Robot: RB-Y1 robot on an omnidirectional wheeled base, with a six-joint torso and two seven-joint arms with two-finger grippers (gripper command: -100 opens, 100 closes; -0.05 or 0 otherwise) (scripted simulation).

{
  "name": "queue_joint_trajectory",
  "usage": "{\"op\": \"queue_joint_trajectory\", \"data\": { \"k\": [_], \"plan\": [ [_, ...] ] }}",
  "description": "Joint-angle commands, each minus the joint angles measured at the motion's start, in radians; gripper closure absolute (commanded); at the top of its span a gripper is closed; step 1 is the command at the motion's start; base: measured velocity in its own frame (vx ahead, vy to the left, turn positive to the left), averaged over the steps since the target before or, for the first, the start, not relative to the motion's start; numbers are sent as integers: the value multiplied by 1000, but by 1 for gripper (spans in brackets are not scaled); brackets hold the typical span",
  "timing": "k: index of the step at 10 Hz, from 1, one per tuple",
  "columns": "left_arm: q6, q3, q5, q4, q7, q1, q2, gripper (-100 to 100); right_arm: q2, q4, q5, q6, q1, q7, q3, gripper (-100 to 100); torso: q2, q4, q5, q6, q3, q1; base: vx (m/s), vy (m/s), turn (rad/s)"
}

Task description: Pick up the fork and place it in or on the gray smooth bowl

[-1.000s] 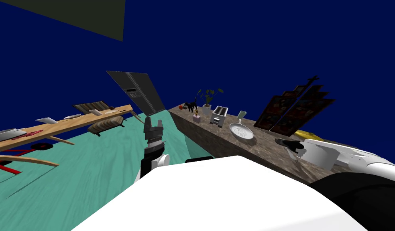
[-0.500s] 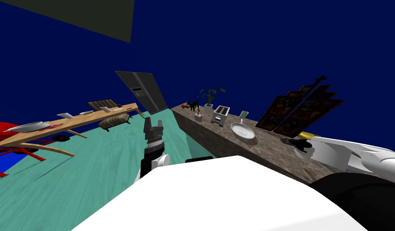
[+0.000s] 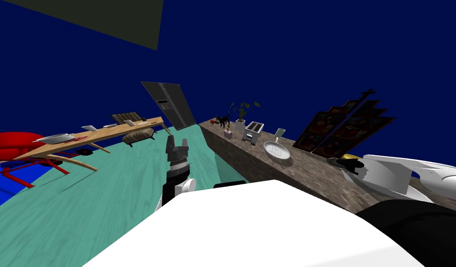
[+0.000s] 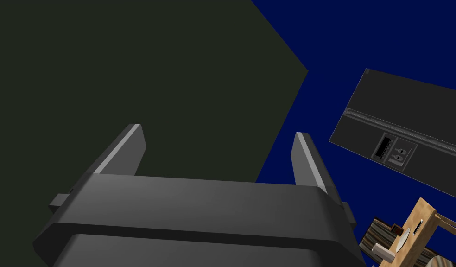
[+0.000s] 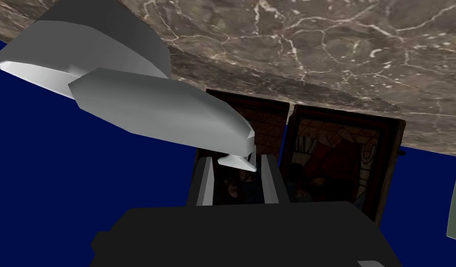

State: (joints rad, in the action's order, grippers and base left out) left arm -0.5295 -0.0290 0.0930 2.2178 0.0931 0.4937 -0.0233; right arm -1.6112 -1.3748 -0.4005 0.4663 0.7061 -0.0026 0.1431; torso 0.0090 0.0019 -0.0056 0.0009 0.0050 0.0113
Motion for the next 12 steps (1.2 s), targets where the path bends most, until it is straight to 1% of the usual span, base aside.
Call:
{"op": "queue_joint_trajectory", "data": {
  "k": [1, 9, 12],
  "plan": [
    [0, 0, 0, 0, 0, 0, 0, 0, -19, 12, -39, -9, -15, -2, 29, 100, 0, 0, 0, 0, 0, 0, -80, -123, 50],
    [0, 0, 0, 0, 0, 0, 0, 0, -113, 54, -238, -49, -89, -14, 179, 100, 0, 1, 0, 1, 1, 0, -76, -130, 41],
    [0, 0, 0, 0, 0, 0, 0, 0, -140, 67, -299, -62, -114, -17, 228, 100, 0, 1, 1, 1, 0, 0, -68, -126, 27]
  ]
}}
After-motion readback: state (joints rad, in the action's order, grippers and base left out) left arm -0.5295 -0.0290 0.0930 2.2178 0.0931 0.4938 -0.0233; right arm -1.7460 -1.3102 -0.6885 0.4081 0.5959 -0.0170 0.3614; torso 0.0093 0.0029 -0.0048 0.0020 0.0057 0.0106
